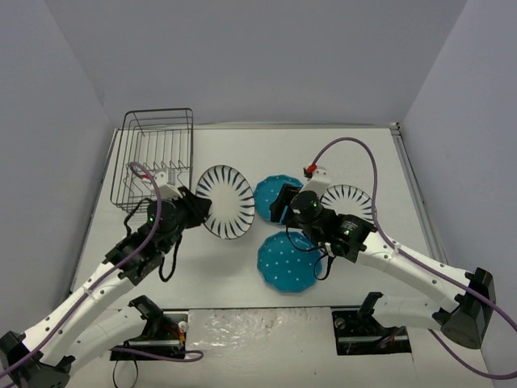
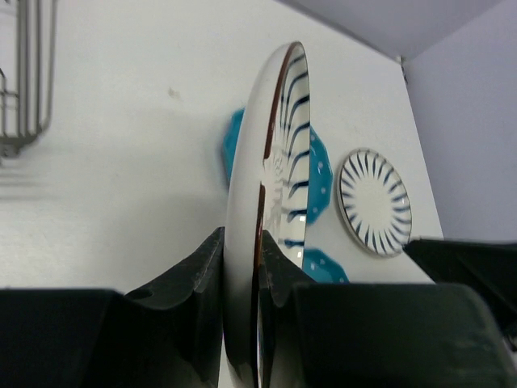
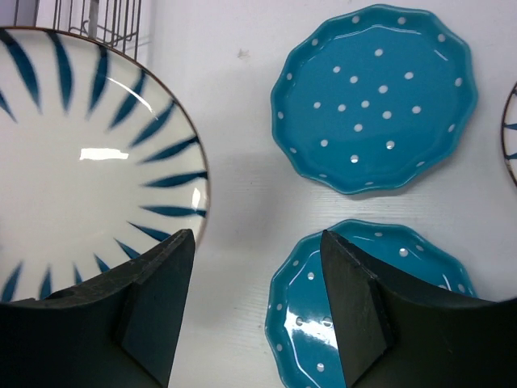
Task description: Load the plates into the dish rack
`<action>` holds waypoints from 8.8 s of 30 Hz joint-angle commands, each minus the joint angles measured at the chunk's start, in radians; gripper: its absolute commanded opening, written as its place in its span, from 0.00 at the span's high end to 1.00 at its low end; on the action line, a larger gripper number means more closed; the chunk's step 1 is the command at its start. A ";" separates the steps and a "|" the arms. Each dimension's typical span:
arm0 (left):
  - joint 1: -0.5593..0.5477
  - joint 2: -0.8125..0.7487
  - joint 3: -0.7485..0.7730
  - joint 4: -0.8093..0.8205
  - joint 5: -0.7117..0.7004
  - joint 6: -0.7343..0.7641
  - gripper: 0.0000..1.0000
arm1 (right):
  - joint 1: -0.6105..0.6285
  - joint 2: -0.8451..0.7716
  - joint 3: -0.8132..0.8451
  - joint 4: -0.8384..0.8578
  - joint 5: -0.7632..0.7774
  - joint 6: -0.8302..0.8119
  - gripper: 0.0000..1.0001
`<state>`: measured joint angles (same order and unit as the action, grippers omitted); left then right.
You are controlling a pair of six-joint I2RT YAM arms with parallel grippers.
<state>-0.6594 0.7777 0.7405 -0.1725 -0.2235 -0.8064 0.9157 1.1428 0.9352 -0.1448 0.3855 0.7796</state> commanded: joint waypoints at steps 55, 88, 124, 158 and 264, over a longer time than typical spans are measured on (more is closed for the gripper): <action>1.038 0.623 0.709 0.121 0.554 0.431 1.00 | -0.086 0.108 -0.007 0.067 -0.051 -0.084 0.40; 1.033 0.666 0.529 0.355 0.492 0.549 1.00 | -0.097 0.161 -0.026 0.116 -0.111 -0.096 0.40; 0.867 0.722 0.482 0.317 0.348 0.737 1.00 | -0.110 0.120 -0.063 0.135 -0.120 -0.090 0.40; 0.789 0.774 0.553 0.175 0.124 0.761 0.45 | -0.110 0.102 -0.084 0.135 -0.130 -0.080 0.40; 0.075 0.653 0.522 0.036 0.357 0.251 0.32 | -1.201 0.077 -0.554 0.324 -0.570 -0.017 0.58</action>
<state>-0.5727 1.4417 1.2316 -0.2039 0.1300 -0.5510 -0.2810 1.2095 0.3990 0.1547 -0.1733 0.7583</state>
